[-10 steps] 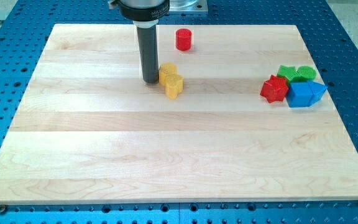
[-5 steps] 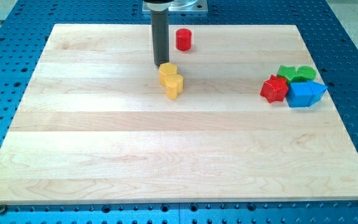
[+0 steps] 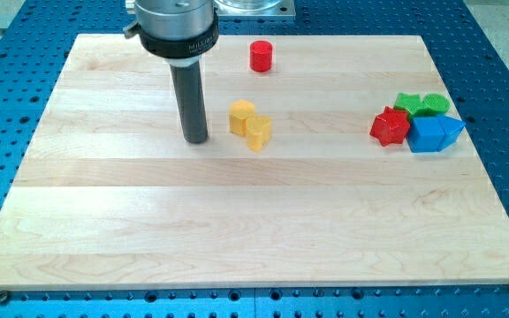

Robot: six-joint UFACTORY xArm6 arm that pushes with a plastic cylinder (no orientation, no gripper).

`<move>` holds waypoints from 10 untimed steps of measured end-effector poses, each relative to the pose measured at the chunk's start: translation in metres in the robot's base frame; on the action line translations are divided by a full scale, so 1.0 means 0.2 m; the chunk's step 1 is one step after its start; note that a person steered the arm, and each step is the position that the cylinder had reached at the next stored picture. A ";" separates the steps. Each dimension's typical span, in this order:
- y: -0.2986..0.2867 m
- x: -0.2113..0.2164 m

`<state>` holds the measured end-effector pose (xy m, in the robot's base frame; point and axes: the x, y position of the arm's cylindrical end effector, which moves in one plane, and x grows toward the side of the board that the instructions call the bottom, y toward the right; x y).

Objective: Move the hexagon below the blue blocks

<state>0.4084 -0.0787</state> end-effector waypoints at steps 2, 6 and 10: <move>0.18 -0.10; 0.63 -0.20; 0.95 -0.18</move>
<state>0.3720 0.1109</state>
